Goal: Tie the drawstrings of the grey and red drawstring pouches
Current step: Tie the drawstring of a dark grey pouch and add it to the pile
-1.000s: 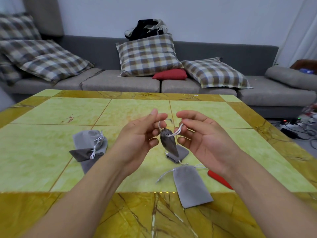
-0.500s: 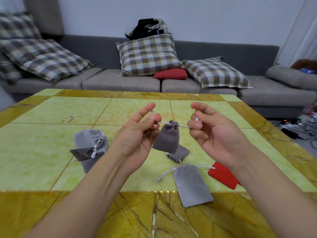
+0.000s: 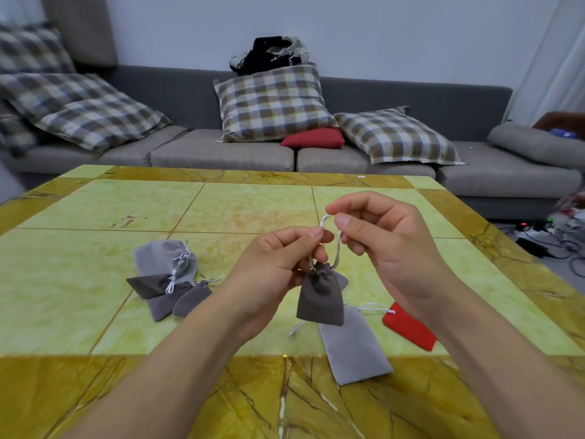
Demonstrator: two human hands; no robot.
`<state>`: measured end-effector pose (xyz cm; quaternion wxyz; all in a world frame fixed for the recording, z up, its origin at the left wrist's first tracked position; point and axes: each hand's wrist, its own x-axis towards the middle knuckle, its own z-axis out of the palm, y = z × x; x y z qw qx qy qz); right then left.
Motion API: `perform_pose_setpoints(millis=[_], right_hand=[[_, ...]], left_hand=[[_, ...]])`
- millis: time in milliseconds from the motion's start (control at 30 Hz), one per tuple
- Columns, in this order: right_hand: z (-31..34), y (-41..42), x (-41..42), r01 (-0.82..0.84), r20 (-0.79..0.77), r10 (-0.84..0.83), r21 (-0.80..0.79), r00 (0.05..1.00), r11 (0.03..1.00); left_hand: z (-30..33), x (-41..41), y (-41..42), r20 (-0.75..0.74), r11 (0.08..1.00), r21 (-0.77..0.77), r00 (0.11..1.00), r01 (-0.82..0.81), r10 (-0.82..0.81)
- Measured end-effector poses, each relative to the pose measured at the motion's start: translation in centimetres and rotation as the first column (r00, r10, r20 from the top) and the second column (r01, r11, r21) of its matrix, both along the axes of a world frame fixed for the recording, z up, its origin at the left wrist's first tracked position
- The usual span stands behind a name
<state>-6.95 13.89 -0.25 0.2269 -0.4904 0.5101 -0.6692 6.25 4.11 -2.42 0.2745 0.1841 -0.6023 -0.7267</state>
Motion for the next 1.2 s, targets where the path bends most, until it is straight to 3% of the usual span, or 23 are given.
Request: perform_pose_setpoints(millis=[233,333,467,600,700,900,1067,1200], right_hand=[[0.2,0.1,0.2,0.126,-0.281,-0.152,-0.11,0.948,0.986],[-0.2,-0.2,0.1,0.168,-0.363,-0.187,-0.084,0.913,0.982],[-0.3,-0.4,0.0,0.073,-0.229,-0.071,0.003,0.971,0.997],[-0.5,-0.5,-0.3,0.083,-0.189,-0.073,0.047,0.979,0.995],[-0.4,-0.3,-0.7,0.069,-0.079,-0.06,0.109,0.995,0.992],[-0.4,-0.2,-1.0,0.084,-0.186,-0.06,0.122,0.981,0.989],[-0.8,-0.3,-0.3,0.057,-0.133,-0.044,0.092,0.99,0.994],[-0.8,-0.2,-0.2,-0.032,-0.088,0.037,0.057,0.995,0.998]], left_hand=[[0.1,-0.3,1.3,0.062,0.988,-0.153,0.998,0.017,-0.007],[0.3,-0.4,1.4,0.063,0.991,-0.127,0.998,0.033,-0.025],[0.4,-0.3,1.2,-0.05,0.975,0.152,0.986,0.164,-0.158],[-0.2,-0.1,1.1,0.013,0.992,-0.032,0.992,0.125,-0.124],[-0.2,0.0,0.6,0.031,0.998,-0.052,0.999,0.046,-0.044],[0.1,0.4,-0.2,0.097,0.991,-0.134,0.995,-0.016,0.029],[-0.1,0.4,-0.3,0.099,0.993,-0.115,0.995,0.003,0.009],[-0.1,0.4,-0.7,0.029,1.0,0.009,1.0,-0.004,0.004]])
